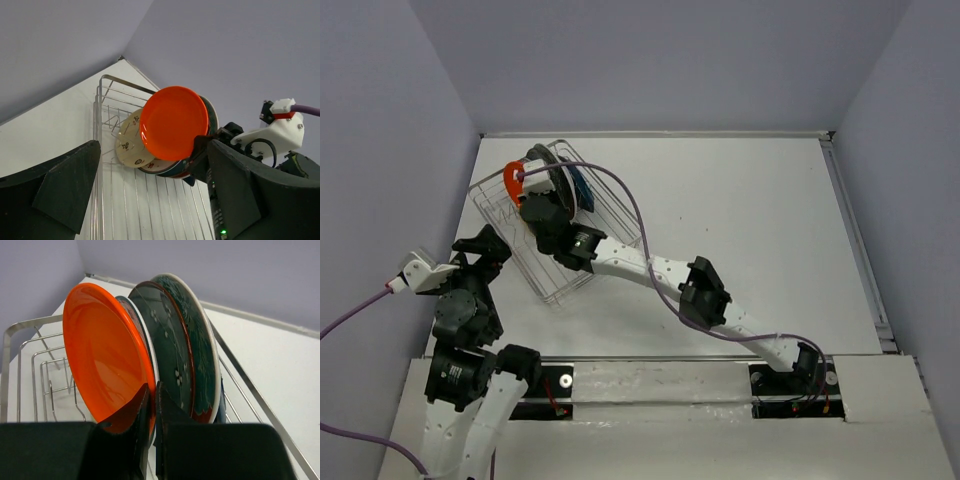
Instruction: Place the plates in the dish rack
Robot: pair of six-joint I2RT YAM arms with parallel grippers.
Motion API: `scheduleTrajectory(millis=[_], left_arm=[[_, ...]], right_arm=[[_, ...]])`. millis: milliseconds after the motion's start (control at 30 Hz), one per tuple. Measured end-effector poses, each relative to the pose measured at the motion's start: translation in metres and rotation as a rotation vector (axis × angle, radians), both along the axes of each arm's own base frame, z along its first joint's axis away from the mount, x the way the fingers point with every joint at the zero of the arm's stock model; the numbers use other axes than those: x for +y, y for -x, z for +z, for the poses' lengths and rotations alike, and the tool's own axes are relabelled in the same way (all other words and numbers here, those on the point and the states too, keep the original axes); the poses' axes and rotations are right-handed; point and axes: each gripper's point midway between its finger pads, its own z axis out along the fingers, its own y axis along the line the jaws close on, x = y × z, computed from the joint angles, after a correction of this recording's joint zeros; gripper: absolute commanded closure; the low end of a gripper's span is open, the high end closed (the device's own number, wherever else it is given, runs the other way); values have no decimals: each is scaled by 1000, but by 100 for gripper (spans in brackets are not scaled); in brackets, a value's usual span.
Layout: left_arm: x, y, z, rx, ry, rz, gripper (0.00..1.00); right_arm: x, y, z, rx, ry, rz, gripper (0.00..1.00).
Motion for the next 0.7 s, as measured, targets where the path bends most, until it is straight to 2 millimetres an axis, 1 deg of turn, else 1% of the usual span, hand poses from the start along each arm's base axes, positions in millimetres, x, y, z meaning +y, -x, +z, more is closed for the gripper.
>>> scheduleTrajectory(millis=[100, 300, 467, 700], left_arm=[[0, 0, 0, 1, 0, -1, 1], [0, 0, -1, 3, -1, -2, 1], [0, 0, -1, 2, -1, -2, 1], [0, 1, 0, -3, 1, -2, 1]], right_arm=[[6, 4, 2, -79, 59, -24, 93], [16, 13, -8, -173, 169, -35, 93], [22, 20, -17, -192, 212, -23, 93], [27, 23, -27, -190, 223, -14, 93]])
